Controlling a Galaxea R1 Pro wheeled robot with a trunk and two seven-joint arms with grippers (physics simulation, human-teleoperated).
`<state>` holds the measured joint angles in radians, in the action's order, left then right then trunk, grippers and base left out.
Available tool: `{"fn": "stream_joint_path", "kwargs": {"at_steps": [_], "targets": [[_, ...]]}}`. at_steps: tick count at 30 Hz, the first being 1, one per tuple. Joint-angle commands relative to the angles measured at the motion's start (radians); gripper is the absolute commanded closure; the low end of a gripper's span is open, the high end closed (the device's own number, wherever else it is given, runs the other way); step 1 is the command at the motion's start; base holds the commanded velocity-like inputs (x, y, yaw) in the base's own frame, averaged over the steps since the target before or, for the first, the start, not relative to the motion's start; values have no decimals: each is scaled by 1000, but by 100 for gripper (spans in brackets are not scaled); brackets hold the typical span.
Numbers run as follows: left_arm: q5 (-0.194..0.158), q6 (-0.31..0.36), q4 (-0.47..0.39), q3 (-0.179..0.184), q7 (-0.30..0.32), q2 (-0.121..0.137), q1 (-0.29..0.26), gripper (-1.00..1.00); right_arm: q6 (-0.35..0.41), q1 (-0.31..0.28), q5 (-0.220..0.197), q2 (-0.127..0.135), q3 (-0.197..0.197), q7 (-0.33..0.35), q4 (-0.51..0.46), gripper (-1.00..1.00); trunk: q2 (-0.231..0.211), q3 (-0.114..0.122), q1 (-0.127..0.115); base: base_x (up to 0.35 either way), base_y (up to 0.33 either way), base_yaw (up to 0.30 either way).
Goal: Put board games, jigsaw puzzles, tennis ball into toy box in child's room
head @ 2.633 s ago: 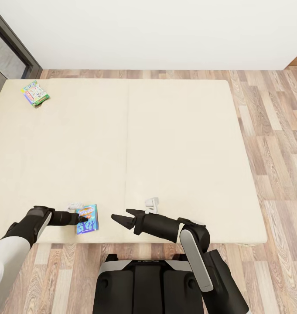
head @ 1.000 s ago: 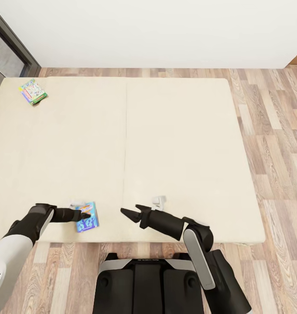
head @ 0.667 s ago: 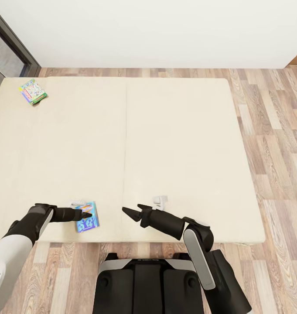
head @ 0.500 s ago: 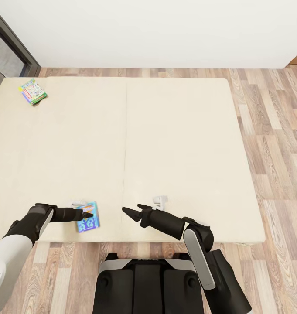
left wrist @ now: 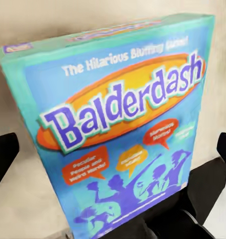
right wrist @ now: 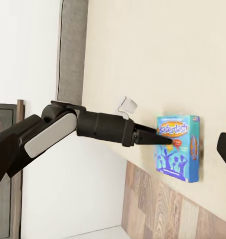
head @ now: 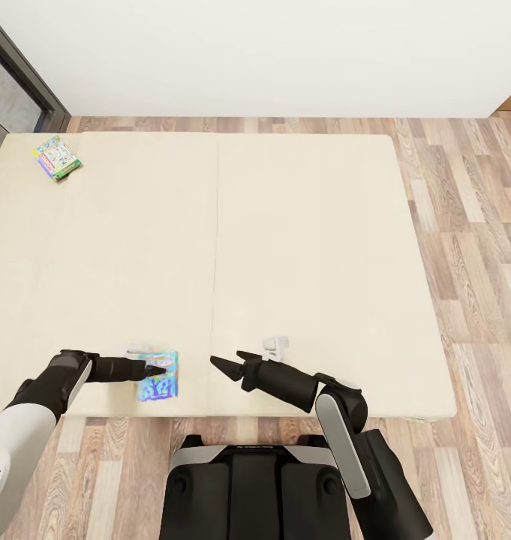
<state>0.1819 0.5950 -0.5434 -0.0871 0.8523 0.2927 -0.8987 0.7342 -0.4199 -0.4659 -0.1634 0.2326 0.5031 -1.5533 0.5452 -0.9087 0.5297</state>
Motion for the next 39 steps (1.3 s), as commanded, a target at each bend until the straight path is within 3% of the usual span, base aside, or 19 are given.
{"fn": "stream_joint_path", "kwargs": {"at_steps": [1, 39], "targets": [[11, 6, -1, -7, 10, -1, 0, -100, 6, 0, -3, -1, -1, 0, -1, -100, 1, -1, 0, 0, 0, 0], [8, 3, -1, -7, 25, 0, 0, -100, 5, 0, -3, -1, -1, 0, -2, -100, 1, -1, 0, 0, 0, 0]]}}
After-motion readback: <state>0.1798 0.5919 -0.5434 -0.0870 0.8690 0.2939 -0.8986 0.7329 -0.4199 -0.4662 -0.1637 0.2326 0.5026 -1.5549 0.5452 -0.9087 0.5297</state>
